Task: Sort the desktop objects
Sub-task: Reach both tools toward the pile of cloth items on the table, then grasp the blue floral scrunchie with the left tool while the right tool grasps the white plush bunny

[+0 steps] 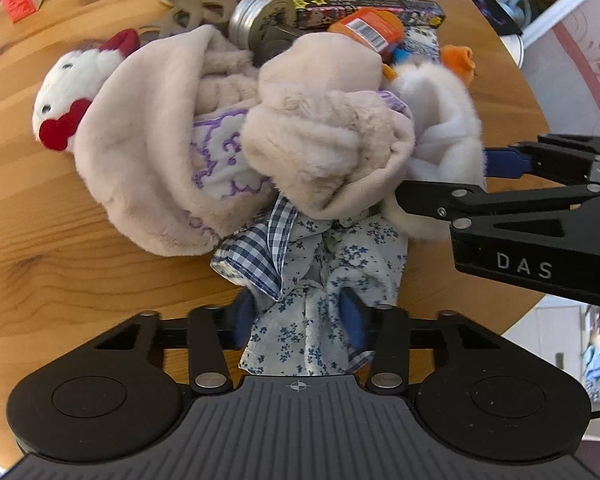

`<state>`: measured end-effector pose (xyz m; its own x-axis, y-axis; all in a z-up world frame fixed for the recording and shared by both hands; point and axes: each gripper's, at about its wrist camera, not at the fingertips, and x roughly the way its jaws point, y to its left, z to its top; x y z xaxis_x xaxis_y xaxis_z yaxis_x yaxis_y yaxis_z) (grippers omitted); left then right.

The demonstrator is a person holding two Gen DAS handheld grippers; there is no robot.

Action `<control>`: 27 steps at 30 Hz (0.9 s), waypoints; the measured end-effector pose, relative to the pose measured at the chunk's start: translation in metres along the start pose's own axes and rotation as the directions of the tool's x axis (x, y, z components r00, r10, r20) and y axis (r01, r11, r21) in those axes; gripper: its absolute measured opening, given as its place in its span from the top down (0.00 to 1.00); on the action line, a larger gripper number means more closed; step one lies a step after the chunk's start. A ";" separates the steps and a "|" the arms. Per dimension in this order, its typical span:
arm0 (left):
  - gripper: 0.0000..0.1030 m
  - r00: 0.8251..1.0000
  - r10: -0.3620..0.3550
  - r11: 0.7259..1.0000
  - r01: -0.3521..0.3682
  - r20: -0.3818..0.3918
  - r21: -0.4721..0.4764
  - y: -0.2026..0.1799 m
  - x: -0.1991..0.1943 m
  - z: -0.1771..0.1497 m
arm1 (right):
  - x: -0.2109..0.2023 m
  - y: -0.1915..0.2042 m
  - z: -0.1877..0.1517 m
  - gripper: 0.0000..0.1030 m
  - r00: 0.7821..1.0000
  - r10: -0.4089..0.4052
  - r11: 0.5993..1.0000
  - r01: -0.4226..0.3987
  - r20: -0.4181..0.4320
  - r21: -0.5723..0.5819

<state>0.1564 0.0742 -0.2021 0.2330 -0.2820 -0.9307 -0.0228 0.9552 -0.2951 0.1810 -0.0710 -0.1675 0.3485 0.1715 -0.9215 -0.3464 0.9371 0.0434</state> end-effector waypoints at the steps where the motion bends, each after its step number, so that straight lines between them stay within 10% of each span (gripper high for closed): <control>1: 0.65 1.000 -0.003 1.000 0.003 0.000 0.004 -0.002 0.000 0.001 | 0.000 0.000 0.000 0.49 1.000 0.007 1.000 -0.007 -0.001 0.007; 8: 0.80 0.999 -0.025 0.997 0.027 0.039 -0.068 0.002 -0.002 0.001 | -0.010 -0.012 -0.007 0.88 0.998 0.038 0.997 -0.041 0.047 0.073; 27: 0.95 0.989 -0.023 0.981 0.050 0.145 -0.186 0.001 -0.033 0.004 | -0.049 -0.031 -0.006 0.91 0.985 0.017 0.994 -0.035 0.170 0.104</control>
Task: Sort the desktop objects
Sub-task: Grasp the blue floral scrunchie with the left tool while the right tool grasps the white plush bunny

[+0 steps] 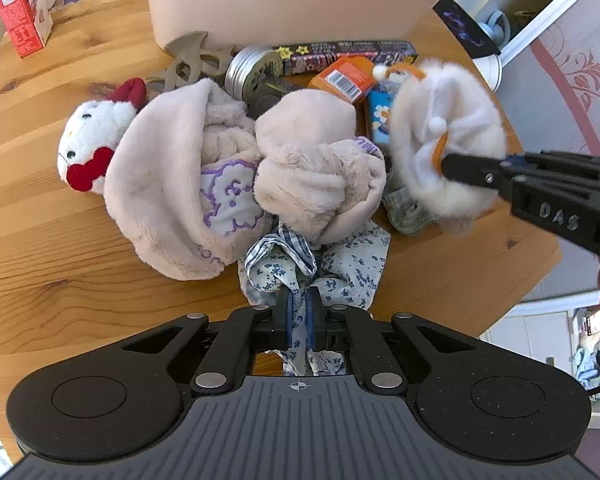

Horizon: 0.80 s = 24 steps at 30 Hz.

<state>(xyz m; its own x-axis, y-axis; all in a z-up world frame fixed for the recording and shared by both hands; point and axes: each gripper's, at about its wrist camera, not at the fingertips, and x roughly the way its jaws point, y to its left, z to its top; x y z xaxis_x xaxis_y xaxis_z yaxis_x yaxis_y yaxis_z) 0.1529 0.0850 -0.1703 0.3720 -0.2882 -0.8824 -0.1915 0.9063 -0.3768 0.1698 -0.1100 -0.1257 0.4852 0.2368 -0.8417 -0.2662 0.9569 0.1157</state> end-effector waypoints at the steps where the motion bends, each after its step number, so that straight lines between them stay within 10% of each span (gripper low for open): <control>1: 0.95 1.000 0.005 1.000 -0.005 -0.006 -0.006 0.001 0.003 0.000 | -0.001 0.000 0.000 0.91 1.000 0.002 1.000 -0.002 0.001 -0.002; 24: 0.96 0.988 0.016 0.984 0.012 0.153 -0.176 0.012 -0.055 -0.013 | -0.023 -0.009 0.010 0.91 0.997 0.050 0.999 -0.050 0.053 0.013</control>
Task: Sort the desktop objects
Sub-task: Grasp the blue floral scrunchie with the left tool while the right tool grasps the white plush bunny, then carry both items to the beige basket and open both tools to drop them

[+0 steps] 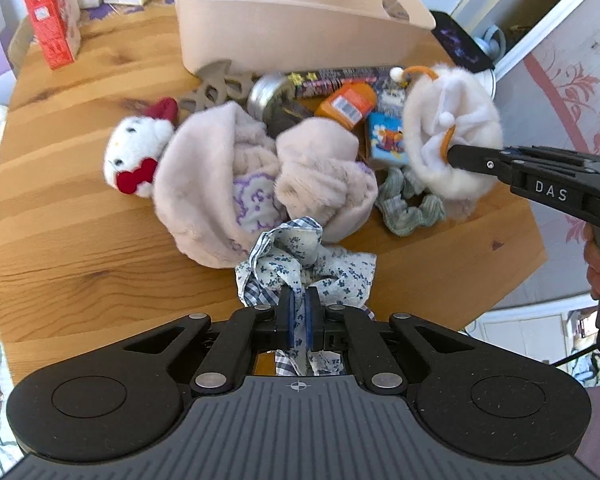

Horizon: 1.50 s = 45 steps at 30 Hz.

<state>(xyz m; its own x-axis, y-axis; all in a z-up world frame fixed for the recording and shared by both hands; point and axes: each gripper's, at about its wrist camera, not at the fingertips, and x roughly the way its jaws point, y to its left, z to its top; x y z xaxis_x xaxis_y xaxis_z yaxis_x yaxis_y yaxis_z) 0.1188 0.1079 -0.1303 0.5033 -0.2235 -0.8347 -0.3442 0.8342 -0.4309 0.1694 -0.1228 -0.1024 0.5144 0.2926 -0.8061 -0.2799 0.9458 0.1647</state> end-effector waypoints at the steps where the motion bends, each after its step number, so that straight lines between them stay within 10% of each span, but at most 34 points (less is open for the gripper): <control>1: 0.96 1.000 0.004 1.000 -0.004 0.008 -0.002 0.001 -0.003 0.001 | -0.001 0.000 0.002 0.91 1.000 0.002 1.000 -0.002 0.005 0.000; 23: 0.96 0.974 0.023 0.987 0.014 0.226 -0.160 0.022 -0.083 0.036 | -0.028 -0.009 0.043 0.91 0.993 0.041 0.999 -0.038 0.108 -0.034; 45: 0.96 0.867 0.106 0.979 -0.005 0.486 -0.205 0.019 -0.099 0.187 | -0.006 -0.050 0.135 0.91 0.980 0.022 0.998 -0.009 0.197 -0.069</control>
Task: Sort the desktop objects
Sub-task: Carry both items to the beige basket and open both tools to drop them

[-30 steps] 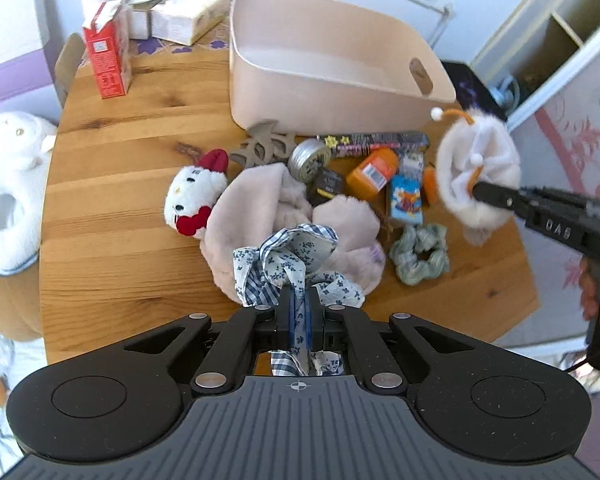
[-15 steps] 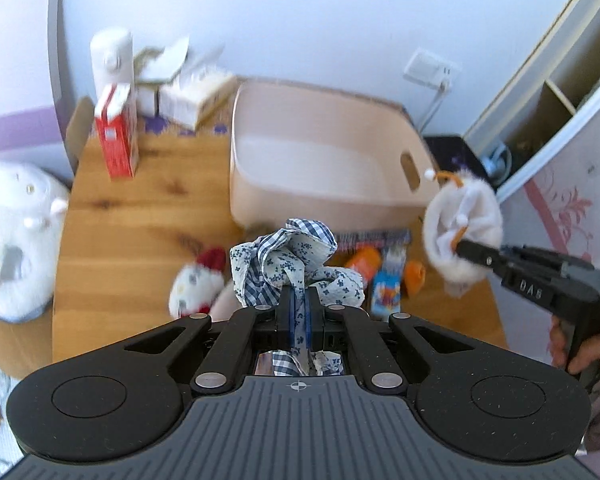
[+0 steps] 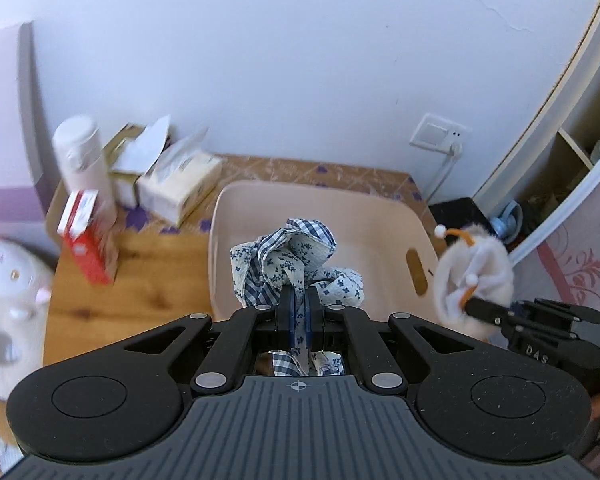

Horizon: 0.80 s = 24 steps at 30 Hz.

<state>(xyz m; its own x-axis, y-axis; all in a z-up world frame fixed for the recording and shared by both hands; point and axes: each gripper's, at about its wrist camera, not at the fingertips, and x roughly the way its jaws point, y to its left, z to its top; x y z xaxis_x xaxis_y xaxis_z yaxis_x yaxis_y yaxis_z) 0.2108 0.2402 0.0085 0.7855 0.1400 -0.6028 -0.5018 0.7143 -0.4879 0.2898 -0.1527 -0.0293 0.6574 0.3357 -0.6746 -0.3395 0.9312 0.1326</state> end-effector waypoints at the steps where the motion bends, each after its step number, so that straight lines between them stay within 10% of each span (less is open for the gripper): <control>1: 0.96 1.000 0.000 1.000 0.000 0.001 0.006 -0.002 0.008 0.006 | 0.005 -0.003 0.004 0.91 1.000 -0.003 1.000 0.003 -0.004 -0.004; 20: 0.95 0.980 0.092 0.995 -0.082 -0.179 0.062 -0.019 0.158 0.008 | 0.104 -0.025 0.012 0.90 0.987 -0.026 0.999 0.019 -0.157 -0.047; 24: 0.91 0.967 0.112 0.993 -0.103 -0.229 0.049 -0.012 0.168 -0.003 | 0.110 -0.023 0.005 0.72 0.982 -0.029 0.998 0.019 -0.186 -0.055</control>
<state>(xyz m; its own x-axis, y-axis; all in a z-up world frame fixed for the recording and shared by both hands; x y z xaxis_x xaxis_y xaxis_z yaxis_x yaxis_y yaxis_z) 0.3474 0.2535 -0.0886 0.6207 0.0586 -0.7819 -0.5620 0.7286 -0.3916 0.3734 -0.1370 -0.1024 0.5302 0.2761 -0.8017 -0.3632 0.9283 0.0795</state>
